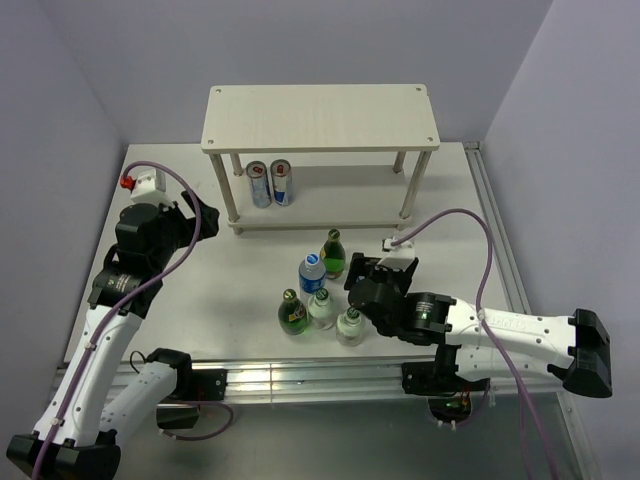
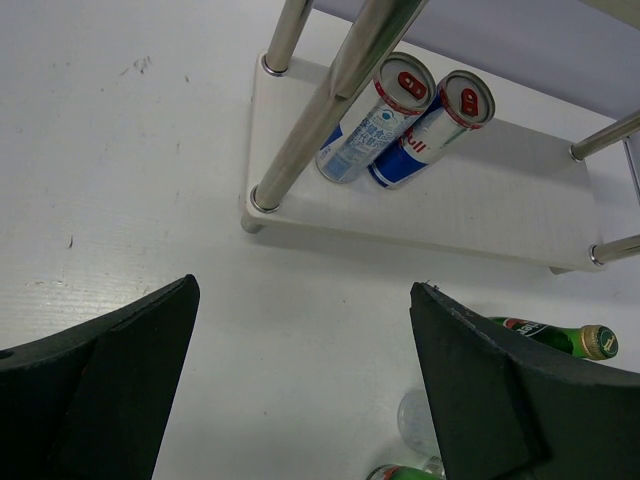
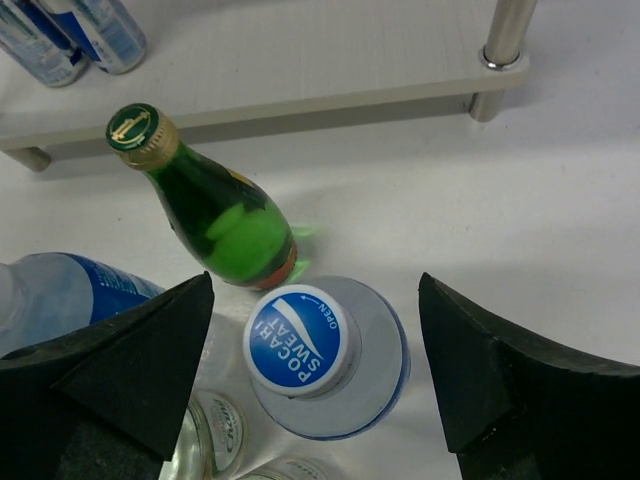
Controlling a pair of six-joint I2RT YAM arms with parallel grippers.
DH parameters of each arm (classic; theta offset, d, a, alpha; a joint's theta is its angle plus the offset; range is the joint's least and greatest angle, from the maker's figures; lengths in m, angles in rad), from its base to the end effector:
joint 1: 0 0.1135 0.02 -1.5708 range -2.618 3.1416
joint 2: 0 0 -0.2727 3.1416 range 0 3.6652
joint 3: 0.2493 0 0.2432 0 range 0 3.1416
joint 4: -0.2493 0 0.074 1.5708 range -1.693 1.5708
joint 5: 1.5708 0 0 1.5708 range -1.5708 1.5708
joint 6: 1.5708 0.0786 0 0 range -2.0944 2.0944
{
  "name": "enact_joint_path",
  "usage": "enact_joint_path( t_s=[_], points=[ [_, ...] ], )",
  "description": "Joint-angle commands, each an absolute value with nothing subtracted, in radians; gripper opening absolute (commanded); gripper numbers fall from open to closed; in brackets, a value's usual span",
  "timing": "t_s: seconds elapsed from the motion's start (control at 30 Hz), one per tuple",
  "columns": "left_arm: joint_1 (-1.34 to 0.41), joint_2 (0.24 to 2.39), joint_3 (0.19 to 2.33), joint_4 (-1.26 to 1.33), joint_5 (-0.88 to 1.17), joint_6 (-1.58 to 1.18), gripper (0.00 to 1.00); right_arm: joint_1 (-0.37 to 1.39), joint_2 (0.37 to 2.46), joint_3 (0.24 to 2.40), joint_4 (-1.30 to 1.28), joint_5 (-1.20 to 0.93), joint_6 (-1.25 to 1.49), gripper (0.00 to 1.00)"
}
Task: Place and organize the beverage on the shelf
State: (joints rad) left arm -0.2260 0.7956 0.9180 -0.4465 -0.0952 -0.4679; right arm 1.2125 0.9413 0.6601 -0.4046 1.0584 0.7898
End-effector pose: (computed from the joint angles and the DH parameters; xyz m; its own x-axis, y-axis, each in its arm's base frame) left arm 0.1966 -0.0375 0.3481 -0.3380 -0.3830 -0.8597 -0.0192 0.9161 -0.4005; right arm 0.1307 0.1536 0.2549 -0.3144 0.1532 -0.9368 0.0010 0.9869 0.1611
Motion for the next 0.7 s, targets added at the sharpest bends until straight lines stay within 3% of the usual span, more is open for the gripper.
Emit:
enact_joint_path(
  t_s=[0.0,0.07,0.27,0.6,0.67],
  points=[
    [-0.230,0.782,0.923,-0.431,-0.104,-0.451,0.93,1.207,0.956,0.652,-0.419,1.069,0.890,0.95],
    [-0.230,0.781,0.922,-0.431,-0.103,-0.453,0.93,1.207,0.954,0.644,-0.414,1.051,0.890,1.00],
    [-0.230,0.785,0.923,-0.434,-0.107,-0.453,0.92,1.206,0.937,0.594,-0.400,0.991,0.917,1.00],
    [-0.230,0.784,0.923,-0.434,-0.107,-0.453,0.92,1.209,0.997,0.540,-0.365,0.965,0.962,1.00],
    [-0.230,0.785,0.923,-0.434,-0.107,-0.454,0.92,1.209,1.012,0.534,-0.351,0.972,0.966,0.95]
  ],
)
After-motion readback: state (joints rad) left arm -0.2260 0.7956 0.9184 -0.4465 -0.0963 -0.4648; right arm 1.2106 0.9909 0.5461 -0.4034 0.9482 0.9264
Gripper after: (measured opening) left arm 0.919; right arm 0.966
